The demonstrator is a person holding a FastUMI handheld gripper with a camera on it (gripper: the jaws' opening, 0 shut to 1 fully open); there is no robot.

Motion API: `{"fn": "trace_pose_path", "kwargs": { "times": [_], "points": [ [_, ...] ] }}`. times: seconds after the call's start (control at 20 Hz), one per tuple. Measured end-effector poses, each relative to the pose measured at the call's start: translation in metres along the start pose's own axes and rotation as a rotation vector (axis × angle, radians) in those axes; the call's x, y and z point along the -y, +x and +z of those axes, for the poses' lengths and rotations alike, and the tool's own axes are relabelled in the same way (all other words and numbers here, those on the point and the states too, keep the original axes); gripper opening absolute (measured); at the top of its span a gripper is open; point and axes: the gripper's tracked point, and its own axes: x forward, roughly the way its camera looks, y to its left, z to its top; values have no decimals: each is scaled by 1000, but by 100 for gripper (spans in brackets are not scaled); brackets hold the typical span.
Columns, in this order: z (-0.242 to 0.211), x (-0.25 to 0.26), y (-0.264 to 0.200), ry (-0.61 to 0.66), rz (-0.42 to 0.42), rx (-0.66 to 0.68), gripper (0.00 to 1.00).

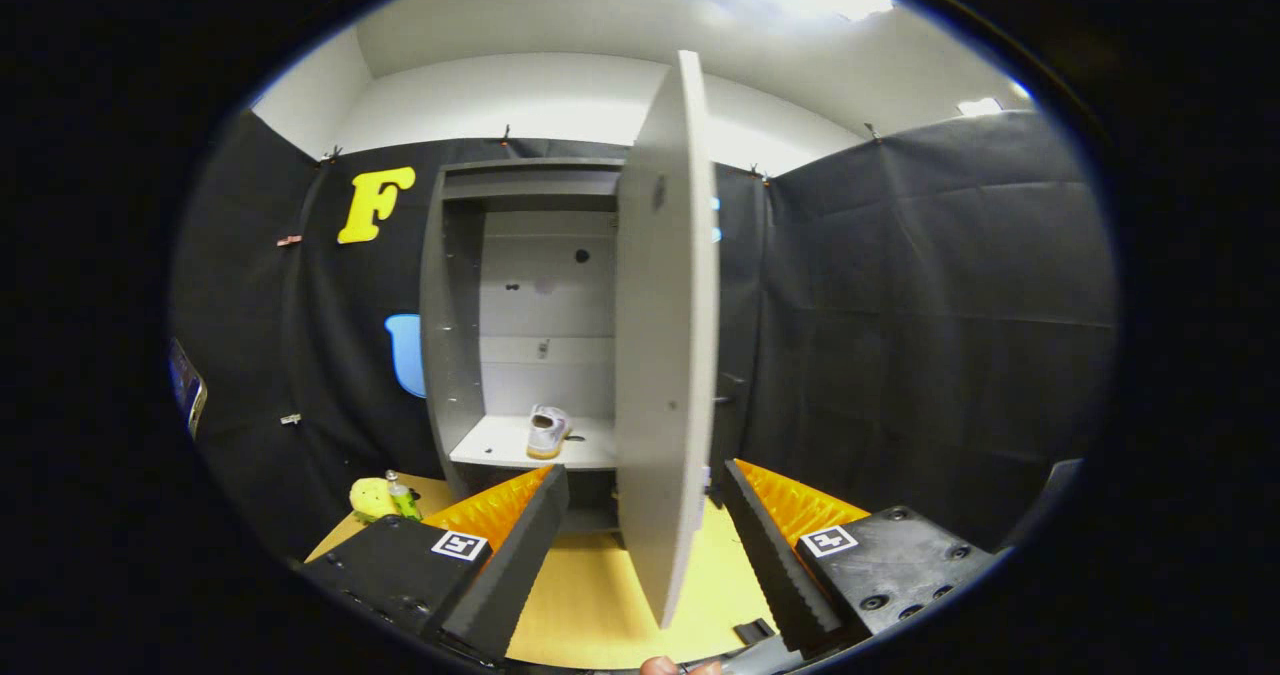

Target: Open the shoe cabinet door, grab the shoes and put them into the shoe cabinet, then close the shoe cabinet door.

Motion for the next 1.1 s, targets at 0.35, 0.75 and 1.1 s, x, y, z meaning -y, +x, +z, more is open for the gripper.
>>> {"fn": "trace_pose_path", "kwargs": {
  "times": [0.35, 0.75, 1.1],
  "points": [
    [-26, 88, 36, 60, -156, -53, 98],
    [-39, 63, 79, 17, -88, -96, 97],
    [-45, 0, 69, 34, 17, -129, 98]
  ]
}}
